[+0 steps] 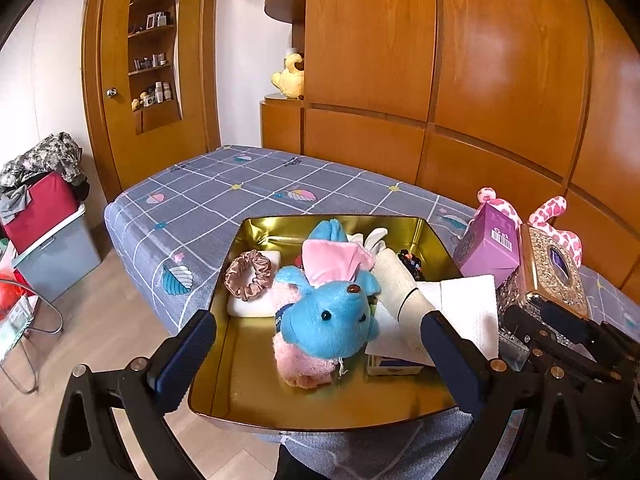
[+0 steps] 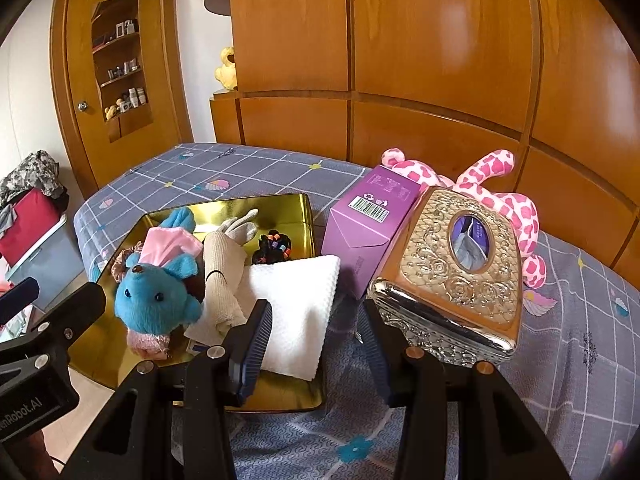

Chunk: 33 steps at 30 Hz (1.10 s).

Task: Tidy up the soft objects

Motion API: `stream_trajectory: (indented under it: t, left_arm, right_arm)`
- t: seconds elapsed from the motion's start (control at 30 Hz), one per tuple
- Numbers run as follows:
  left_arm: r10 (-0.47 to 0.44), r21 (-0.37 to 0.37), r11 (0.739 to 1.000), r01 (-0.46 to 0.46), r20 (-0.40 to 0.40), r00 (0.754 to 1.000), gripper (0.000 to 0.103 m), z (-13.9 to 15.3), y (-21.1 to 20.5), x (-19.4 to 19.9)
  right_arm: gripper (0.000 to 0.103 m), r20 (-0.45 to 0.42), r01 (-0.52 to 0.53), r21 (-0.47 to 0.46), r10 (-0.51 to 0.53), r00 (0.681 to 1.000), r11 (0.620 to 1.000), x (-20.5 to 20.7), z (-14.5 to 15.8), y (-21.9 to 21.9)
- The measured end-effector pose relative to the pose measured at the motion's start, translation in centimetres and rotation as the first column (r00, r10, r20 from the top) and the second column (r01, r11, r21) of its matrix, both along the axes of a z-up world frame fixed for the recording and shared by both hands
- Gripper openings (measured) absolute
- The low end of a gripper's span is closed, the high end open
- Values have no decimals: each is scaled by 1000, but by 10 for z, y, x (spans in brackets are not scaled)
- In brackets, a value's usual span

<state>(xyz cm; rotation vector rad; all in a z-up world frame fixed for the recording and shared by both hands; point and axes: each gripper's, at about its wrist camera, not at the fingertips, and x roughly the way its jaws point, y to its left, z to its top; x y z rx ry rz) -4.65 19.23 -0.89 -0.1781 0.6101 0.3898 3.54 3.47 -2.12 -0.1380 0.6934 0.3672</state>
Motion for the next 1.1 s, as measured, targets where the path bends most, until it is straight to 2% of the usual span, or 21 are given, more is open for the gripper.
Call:
stream_trajectory:
  t: [1.1]
  left_arm:
    - [-22,-19,1000,21,-25,999,102,-4,-3,2]
  right_arm:
    - [45,-6,-3,3,3,1000,1000,1,0,-1]
